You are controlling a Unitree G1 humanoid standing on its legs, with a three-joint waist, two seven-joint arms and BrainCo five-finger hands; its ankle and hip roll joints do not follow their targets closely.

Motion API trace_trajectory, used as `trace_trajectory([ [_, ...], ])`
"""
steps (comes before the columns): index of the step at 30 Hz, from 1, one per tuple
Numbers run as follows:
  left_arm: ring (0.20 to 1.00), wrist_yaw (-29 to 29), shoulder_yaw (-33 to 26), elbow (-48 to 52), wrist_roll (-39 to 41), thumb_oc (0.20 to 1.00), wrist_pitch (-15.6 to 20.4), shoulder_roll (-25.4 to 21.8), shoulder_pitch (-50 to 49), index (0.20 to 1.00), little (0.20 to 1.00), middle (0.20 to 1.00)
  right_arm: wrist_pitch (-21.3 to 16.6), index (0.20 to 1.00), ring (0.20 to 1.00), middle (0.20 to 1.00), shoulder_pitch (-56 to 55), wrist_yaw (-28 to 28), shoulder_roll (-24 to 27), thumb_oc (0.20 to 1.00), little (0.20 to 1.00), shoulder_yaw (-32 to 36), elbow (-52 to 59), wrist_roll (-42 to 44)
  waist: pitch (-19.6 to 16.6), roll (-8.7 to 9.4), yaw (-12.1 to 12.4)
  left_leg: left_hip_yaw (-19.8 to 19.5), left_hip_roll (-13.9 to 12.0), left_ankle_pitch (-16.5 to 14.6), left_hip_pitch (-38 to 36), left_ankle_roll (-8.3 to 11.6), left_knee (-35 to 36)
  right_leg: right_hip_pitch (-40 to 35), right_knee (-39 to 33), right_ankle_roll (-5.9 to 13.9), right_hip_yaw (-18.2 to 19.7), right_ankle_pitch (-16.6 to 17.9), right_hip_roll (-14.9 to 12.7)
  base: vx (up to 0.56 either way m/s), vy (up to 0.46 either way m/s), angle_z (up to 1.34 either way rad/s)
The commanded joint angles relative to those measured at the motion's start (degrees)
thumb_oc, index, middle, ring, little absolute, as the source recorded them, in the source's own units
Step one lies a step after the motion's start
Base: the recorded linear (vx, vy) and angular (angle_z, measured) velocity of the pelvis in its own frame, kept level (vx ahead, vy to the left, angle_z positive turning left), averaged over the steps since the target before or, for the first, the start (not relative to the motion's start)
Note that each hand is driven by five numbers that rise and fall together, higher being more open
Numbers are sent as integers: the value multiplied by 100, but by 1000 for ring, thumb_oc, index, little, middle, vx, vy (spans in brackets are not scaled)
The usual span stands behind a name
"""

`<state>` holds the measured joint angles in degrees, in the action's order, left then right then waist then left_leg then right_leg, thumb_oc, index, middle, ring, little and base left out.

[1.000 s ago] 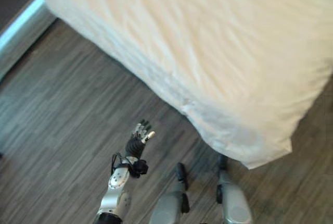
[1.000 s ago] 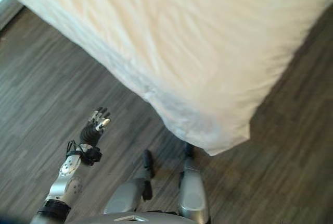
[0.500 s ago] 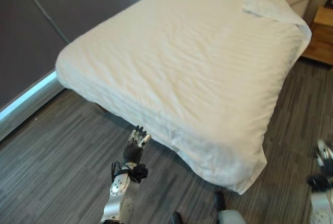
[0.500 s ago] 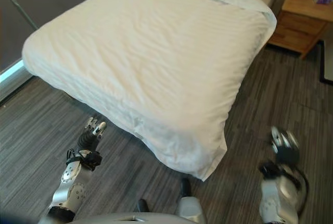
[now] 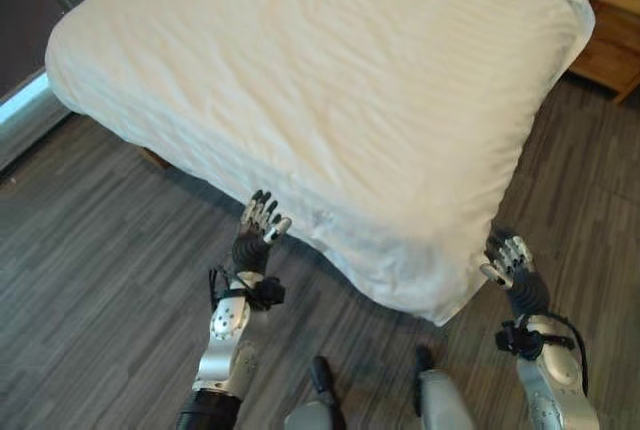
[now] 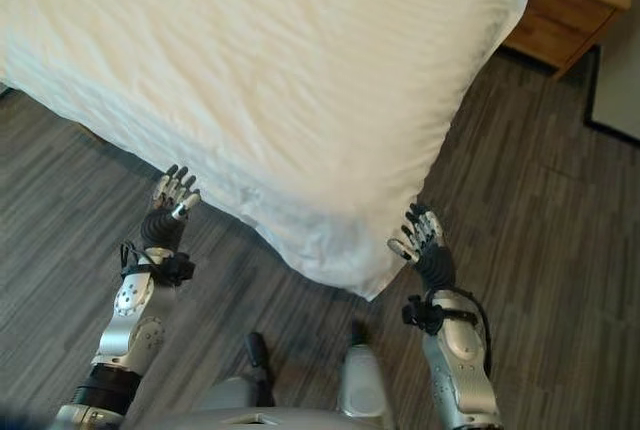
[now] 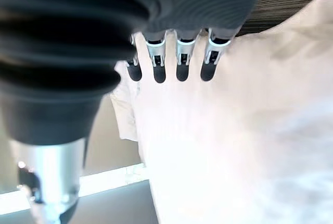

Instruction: Making the bed.

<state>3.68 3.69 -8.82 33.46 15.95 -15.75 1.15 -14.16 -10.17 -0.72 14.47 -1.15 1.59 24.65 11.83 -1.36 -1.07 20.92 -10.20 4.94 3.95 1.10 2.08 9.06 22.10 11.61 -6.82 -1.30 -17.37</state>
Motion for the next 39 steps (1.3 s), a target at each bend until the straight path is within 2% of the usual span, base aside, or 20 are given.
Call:
trace_trajectory([
  [1, 1000, -58, -395, 244, 202, 1000, 332, -296, -276, 1000, 1000, 1000, -318, 1000, 1000, 1000, 312, -101, 17, 1000, 1000, 52, 460, -141, -317, 296, -20, -283, -90, 418, 465, 272, 244, -977, -1036, -143, -53, 624, -122, -321, -416, -109],
  [2, 1000, -51, -556, 394, 271, 1000, 344, -288, -534, 1000, 1000, 1000, -337, 1000, 1000, 1000, 623, -124, 199, 1000, 1000, -132, 589, -234, -348, 382, 252, 132, -567, 700, 646, 566, 25, -1349, -1605, 17, -952, 224, -211, -425, -604, -97],
  [3, 1000, -71, -585, 403, 292, 1000, 328, -226, -583, 1000, 1000, 1000, -339, 1000, 1000, 1000, 600, -103, 214, 1000, 1000, -136, 646, -171, -339, 352, 253, 255, -766, 834, 732, 708, -73, -1488, -1914, -13, -1065, -51, -40, -426, -610, -119],
  [4, 1000, -71, -585, 405, 292, 1000, 327, -223, -586, 1000, 1000, 1000, -338, 1000, 1000, 1000, 597, -102, 217, 1000, 1000, -136, 648, -170, -336, 336, 246, 238, -786, 836, 739, 718, -83, -1502, -1929, -23, -1076, -47, -16, -235, -561, -116],
  [5, 1000, -136, -577, 214, 299, 1000, 286, -85, -641, 1000, 1000, 1000, -321, 1000, 1000, 1000, 457, 9, 283, 1000, 1000, -153, 640, -152, -254, 243, 243, 153, -1147, 1200, 698, 998, -84, -1607, -1995, -196, -1046, -438, 374, -130, -379, -127],
  [7, 1000, -141, -586, 179, 404, 1000, 276, 21, -665, 1000, 1000, 1000, -309, 1000, 1000, 1000, 422, -5, 348, 1000, 1000, -172, 626, -238, -209, 221, 217, 105, -1284, 1255, 660, 1015, -144, -1657, -1999, -278, -1061, -520, 523, -149, -418, 3],
  [8, 1000, -149, -542, 128, 744, 1000, 339, 257, -698, 1000, 1000, 1000, -312, 1000, 1000, 1000, 452, -36, 452, 1000, 1000, -227, 563, -326, -106, 225, 281, -354, -1254, 1325, 650, 1039, -324, -1678, -2082, -334, -1033, -495, 615, -210, -525, -7],
  [9, 1000, -295, -526, 83, 1106, 1000, 275, 530, -819, 1000, 1000, 1000, -288, 1000, 1000, 1000, 574, 23, 554, 1000, 1000, -319, 485, -223, -13, 316, 393, -1685, -649, 886, 588, 845, -814, -1512, -2112, -404, -629, -376, 688, -163, -356, -101],
  [10, 1000, -295, -526, 83, 1107, 1000, 275, 530, -819, 1000, 1000, 1000, -288, 1000, 1000, 1000, 573, 23, 554, 1000, 1000, -319, 485, -223, -15, 316, 393, -1685, -649, 886, 591, 845, -815, -1510, -2113, -404, -629, -376, 688, -108, -399, -181],
  [14, 1000, -560, -646, 358, 859, 1000, 237, 403, -1034, 1000, 1000, 1000, -233, 1000, 1000, 1000, 455, 254, 586, 1000, 1000, -124, 429, 91, -151, 514, 391, -2261, 538, -186, 499, 440, -1798, -1448, -2353, -600, -61, -158, 857, -5, -330, -118],
  [15, 1000, -563, -652, 397, 726, 1000, 240, 396, -1052, 1000, 1000, 1000, -221, 1000, 1000, 1000, 420, 231, 535, 1000, 1000, -44, 300, 96, -274, 483, 405, -2412, 1042, -426, 503, 214, -1539, -1406, -2380, -658, 92, -131, 1045, 108, -228, -115],
  [17, 1000, -491, -623, 405, 621, 1000, 262, 394, -1014, 1000, 1000, 1000, -243, 1000, 1000, 1000, 276, 134, 299, 1000, 1000, 117, 265, 147, -469, 401, 299, -2253, 1369, -463, 209, -78, -781, -1349, -2455, -666, 117, -70, 1284, 112, -132, -95],
  [21, 1000, -403, -462, 500, 536, 1000, 245, 274, -876, 1000, 1000, 1000, -248, 1000, 1000, 1000, 147, 134, 139, 1000, 1000, 96, 384, 237, -504, 337, 162, -2104, 1377, -376, 154, -92, -536, -1186, -2431, -673, 116, -50, 1420, 5, -8, -4],
  [24, 1000, -401, -286, 536, 407, 1000, 200, 222, -719, 1000, 1000, 1000, -211, 1000, 1000, 1000, 140, 135, 60, 1000, 1000, -9, 297, 282, -464, 394, 107, -2110, 1375, -386, 79, -111, -468, -1217, -2403, -691, 63, -55, 1404, 13, 33, 25],
  [31, 1000, -317, -509, 446, 519, 1000, 232, 302, -860, 1000, 1000, 1000, -155, 1000, 1000, 1000, 279, 245, 41, 1000, 1000, -175, 360, 257, -452, 468, 260, -1884, 1391, -551, -7, -176, -446, -1252, -2276, -595, -102, -103, 1291, 51, 35, 9],
  [32, 1000, -299, -537, 424, 514, 1000, 234, 266, -850, 1000, 1000, 1000, -173, 1000, 1000, 1000, 347, 232, 42, 1000, 1000, -199, 356, 265, -425, 466, 282, -1856, 1387, -594, 3, -199, -464, -1153, -2098, -573, -104, -136, 1262, 41, 86, -9],
  [34, 1000, -194, -641, 334, 220, 1000, 236, 48, -848, 1000, 1000, 1000, -198, 1000, 1000, 1000, 560, 226, 9, 1000, 1000, -296, 375, 294, -263, 379, 318, -1768, 1302, -763, -129, -334, -465, -432, -631, -267, -176, -22, 1108, 50, 93, -24],
  [35, 1000, -193, -643, 333, 219, 1000, 237, 48, -844, 1000, 1000, 1000, -199, 1000, 1000, 1000, 564, 226, 9, 1000, 1000, -297, 373, 293, -265, 388, 324, -1758, 1311, -762, -124, -339, -465, -405, -591, -261, -163, -40, 1097, 111, 54, -26],
  [37, 1000, -121, -675, 237, 132, 1000, 249, 1, -809, 1000, 1000, 1000, -166, 1000, 1000, 1000, 606, 259, -32, 1000, 1000, -406, 414, 279, -165, 333, 252, -1747, 1285, -832, -394, -370, -343, 7, -84, -75, -170, 418, 974, 247, 32, -3],
  [39, 1000, -92, -682, 291, 185, 1000, 284, 7, -783, 1000, 1000, 1000, -141, 1000, 1000, 1000, 593, 328, -30, 1000, 1000, -486, 469, 347, -91, 237, 135, -1825, 1210, -874, -695, -321, -124, 410, -295, -154, -120, 490, 913, 293, -8, -4],
])
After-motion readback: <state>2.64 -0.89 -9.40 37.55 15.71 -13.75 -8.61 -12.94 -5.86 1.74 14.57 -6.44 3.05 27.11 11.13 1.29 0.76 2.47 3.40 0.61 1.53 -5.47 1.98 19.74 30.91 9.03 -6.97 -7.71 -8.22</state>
